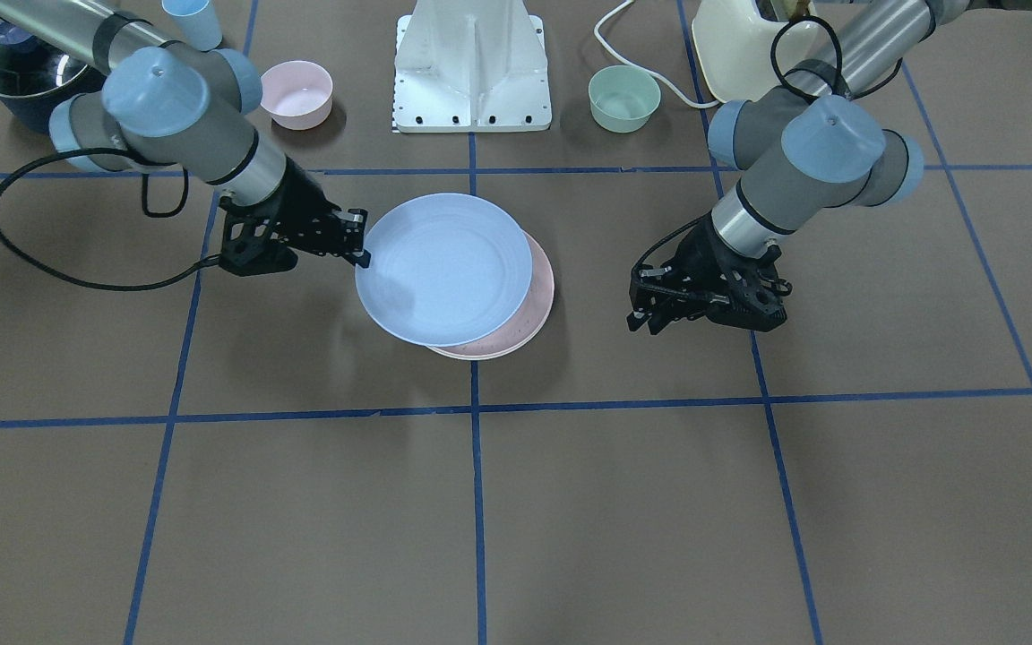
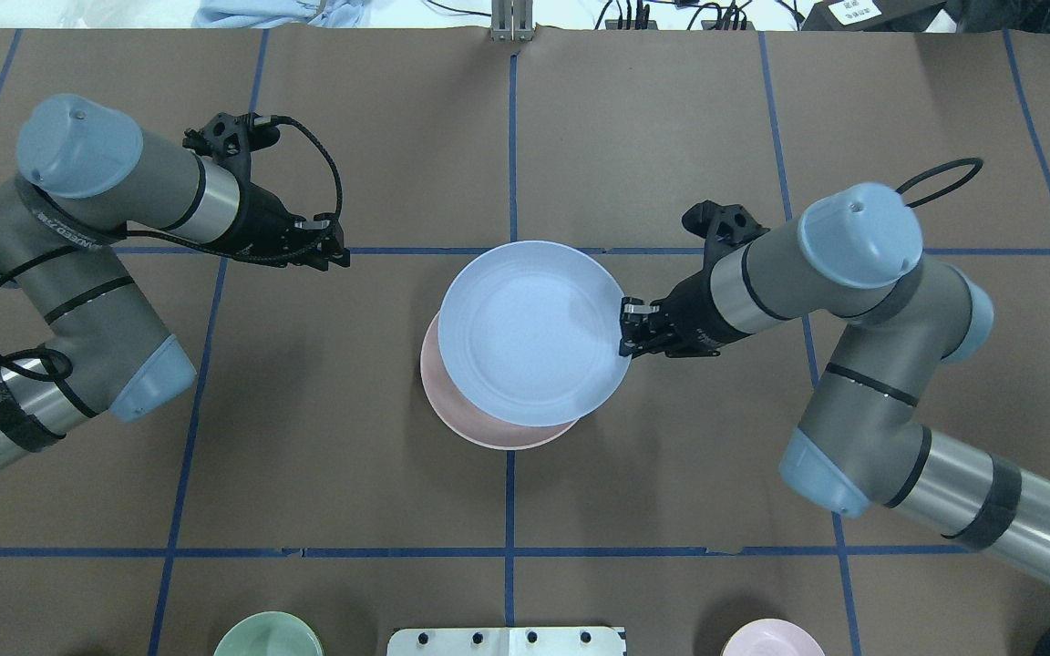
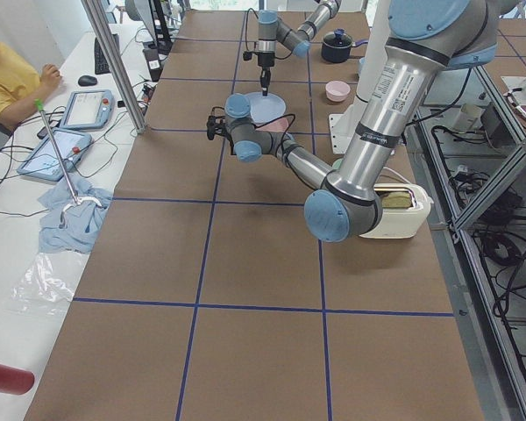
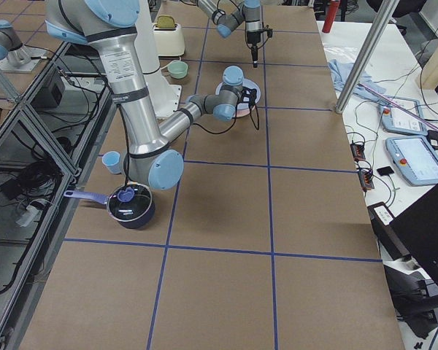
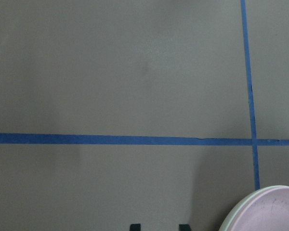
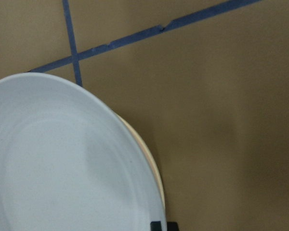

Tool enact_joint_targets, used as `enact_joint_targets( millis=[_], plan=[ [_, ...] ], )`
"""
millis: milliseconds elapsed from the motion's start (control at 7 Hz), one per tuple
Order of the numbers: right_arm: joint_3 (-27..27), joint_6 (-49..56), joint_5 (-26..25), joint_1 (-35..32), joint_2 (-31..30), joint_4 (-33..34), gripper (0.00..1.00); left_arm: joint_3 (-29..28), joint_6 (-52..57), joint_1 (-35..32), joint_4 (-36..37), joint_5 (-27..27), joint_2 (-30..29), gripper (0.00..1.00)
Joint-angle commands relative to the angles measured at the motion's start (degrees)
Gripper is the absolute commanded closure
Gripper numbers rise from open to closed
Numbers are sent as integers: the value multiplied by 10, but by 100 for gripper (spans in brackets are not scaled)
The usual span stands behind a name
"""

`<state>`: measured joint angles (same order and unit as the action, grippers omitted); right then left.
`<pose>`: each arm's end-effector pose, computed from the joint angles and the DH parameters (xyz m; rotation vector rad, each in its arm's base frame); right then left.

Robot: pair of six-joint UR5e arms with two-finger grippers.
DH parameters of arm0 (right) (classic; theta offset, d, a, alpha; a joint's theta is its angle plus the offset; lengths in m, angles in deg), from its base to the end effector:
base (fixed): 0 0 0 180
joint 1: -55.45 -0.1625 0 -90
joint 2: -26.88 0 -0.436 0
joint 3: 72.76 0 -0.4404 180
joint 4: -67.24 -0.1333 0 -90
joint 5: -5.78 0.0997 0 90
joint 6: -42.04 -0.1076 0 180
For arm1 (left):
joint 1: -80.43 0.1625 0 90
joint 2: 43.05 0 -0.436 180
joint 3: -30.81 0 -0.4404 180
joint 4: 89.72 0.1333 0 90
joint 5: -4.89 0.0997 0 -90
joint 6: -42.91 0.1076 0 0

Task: Stack three plates with pink and blue
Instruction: 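Carry the light blue plate with the right gripper onto the pink plate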

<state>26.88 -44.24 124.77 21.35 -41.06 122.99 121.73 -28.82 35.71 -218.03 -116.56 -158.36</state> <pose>-0.5052 -0.4400 0.2825 -0.0594 -1.2066 0.1732 0.4482 -0.5524 0.3114 0.1553 1.1857 -0.0963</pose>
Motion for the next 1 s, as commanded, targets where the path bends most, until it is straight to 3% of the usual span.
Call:
enact_joint_targets(
  millis=[0, 857],
  plan=[
    [-7, -8, -24, 20, 11, 1, 100, 0, 0, 1, 0, 0, 1, 61],
    [-8, -8, -26, 25, 25, 24, 100, 1, -1, 1, -1, 2, 1, 60]
  ],
)
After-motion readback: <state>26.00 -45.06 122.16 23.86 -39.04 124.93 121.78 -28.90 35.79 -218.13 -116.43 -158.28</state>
